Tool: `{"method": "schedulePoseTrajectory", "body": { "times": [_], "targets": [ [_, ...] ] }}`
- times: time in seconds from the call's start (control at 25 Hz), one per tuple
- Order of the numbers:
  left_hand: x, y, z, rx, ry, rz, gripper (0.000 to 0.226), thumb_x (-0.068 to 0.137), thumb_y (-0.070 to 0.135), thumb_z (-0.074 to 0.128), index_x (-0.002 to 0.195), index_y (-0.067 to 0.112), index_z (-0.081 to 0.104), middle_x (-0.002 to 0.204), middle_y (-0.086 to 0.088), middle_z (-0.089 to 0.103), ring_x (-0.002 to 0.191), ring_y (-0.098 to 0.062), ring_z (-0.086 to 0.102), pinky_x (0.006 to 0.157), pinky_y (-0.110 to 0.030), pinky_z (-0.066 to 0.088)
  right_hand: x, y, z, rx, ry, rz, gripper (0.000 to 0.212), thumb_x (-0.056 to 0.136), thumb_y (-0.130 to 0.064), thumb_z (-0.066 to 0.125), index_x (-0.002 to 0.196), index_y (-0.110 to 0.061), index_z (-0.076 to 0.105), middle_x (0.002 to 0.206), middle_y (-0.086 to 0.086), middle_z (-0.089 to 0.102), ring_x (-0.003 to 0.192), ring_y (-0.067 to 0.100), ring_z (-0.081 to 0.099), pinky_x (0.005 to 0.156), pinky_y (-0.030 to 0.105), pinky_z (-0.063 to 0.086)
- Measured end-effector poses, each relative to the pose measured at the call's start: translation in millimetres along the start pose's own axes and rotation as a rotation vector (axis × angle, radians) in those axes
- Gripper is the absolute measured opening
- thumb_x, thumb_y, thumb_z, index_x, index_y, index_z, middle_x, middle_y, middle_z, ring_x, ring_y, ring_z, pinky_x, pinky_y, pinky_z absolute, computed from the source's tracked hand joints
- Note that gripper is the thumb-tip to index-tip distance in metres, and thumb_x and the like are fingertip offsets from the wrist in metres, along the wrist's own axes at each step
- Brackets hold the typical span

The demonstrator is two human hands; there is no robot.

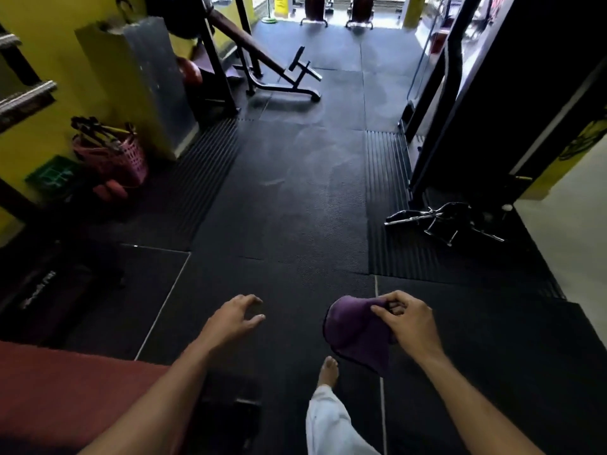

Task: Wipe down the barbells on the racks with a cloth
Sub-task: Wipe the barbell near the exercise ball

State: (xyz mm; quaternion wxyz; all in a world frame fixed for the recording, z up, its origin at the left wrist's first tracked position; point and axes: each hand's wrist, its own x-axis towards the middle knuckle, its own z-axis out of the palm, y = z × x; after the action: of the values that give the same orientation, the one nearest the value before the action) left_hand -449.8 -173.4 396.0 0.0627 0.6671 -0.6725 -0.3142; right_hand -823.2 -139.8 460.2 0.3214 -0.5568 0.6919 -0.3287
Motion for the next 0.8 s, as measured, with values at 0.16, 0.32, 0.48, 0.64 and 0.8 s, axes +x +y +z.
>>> {"method": "schedulePoseTrajectory", "body": {
  "times": [0.16,0.32,0.48,0.64,0.8],
  "targets": [
    [148,16,-16,-0.032,-0.076,0.000,0.033,0.091,0.045,0.069,0.122,0.033,0.064,0.120,0.012,0.061,0.112,-0.007,0.061,0.094,-0.032,0.052,138,8,19,0.035,0.018,0.057,0.016,0.077,-0.029,0.087,0.080,-0.036,0.073,0.073,-0.016,0.072,0.071,-0.002,0.068,0.066,0.023,0.057],
    [279,50,-76,-0.045,-0.106,-0.022,0.035,0.088,0.050,0.069,0.121,0.039,0.062,0.121,0.017,0.061,0.107,-0.003,0.062,0.092,-0.029,0.052,274,-23,25,0.062,-0.003,0.090,0.014,0.079,-0.026,0.086,0.081,-0.033,0.074,0.074,-0.018,0.072,0.072,0.001,0.069,0.066,0.026,0.058],
    [394,63,-146,-0.081,-0.036,0.000,0.031,0.081,0.059,0.067,0.109,0.048,0.060,0.113,0.017,0.064,0.102,0.001,0.064,0.091,-0.032,0.054,415,-71,23,-0.005,-0.035,0.016,0.015,0.079,-0.028,0.086,0.080,-0.036,0.073,0.072,-0.018,0.071,0.070,-0.006,0.067,0.065,0.023,0.057],
    [546,79,-254,-0.112,0.082,0.050,0.034,0.087,0.046,0.072,0.120,0.037,0.064,0.119,0.016,0.065,0.104,0.000,0.064,0.091,-0.034,0.056,601,-152,33,-0.031,-0.018,-0.132,0.013,0.079,-0.031,0.085,0.083,-0.033,0.074,0.075,-0.016,0.071,0.070,-0.006,0.066,0.066,0.022,0.053],
    [691,102,-364,-0.134,0.197,0.108,0.035,0.089,0.038,0.074,0.122,0.031,0.065,0.121,0.009,0.067,0.104,-0.007,0.067,0.092,-0.037,0.057,761,-234,41,-0.053,0.030,-0.241,0.014,0.081,-0.030,0.084,0.085,-0.032,0.071,0.077,-0.017,0.068,0.074,-0.002,0.065,0.063,0.020,0.049]
  ]
}}
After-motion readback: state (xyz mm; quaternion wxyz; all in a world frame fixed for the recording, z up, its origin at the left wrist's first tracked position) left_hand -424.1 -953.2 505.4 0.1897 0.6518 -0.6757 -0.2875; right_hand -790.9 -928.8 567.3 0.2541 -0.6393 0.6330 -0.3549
